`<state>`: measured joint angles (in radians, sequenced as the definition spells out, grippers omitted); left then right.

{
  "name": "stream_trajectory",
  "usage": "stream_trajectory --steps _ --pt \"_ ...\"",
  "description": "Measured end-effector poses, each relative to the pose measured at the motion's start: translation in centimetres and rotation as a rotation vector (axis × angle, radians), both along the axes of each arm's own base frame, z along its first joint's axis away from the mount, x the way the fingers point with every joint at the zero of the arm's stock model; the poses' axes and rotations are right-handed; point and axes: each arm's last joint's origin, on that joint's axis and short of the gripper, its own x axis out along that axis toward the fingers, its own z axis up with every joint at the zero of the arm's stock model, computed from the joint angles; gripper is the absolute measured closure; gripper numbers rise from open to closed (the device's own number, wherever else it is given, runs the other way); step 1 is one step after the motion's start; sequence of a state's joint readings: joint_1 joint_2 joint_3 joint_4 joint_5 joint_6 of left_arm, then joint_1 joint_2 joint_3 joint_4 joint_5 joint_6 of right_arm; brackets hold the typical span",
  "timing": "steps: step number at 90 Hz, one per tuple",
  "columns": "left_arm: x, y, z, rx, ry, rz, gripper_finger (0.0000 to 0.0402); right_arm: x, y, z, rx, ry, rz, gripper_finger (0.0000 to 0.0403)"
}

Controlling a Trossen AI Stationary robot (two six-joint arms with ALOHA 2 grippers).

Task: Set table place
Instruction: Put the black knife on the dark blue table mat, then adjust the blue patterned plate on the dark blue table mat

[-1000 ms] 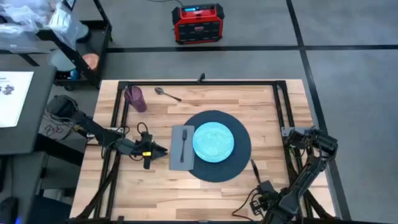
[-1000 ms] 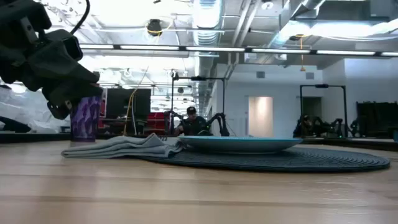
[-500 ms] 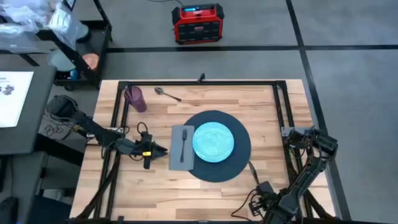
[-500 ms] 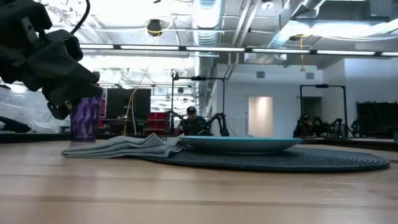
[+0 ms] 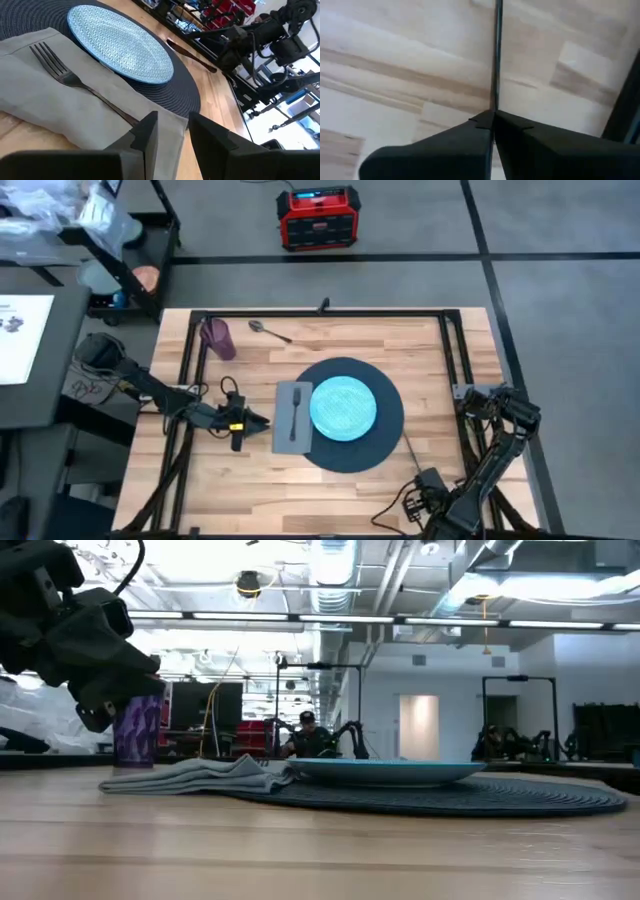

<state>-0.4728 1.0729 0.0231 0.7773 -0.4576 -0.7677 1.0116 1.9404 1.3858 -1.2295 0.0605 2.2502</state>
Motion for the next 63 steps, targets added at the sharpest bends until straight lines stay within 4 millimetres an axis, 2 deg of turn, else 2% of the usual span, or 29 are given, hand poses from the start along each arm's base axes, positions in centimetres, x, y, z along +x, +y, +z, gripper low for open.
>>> stream_trajectory --steps 29,45,63 --pt "0.0 0.0 0.0 0.0 0.0 0.0 0.0309 1.7 -1.5 0.5 -0.077 -0.031 0.0 0.0402" --pt "0.0 0.0 0.0 0.006 0.0 -0.001 0.0309 1.6 -1.6 0.6 -0.093 -0.024 0.009 0.0403" --pt "0.0 0.0 0.0 0.014 -0.004 -0.004 0.0309 2.3 -2.2 0.7 -0.185 -0.149 0.037 0.04"
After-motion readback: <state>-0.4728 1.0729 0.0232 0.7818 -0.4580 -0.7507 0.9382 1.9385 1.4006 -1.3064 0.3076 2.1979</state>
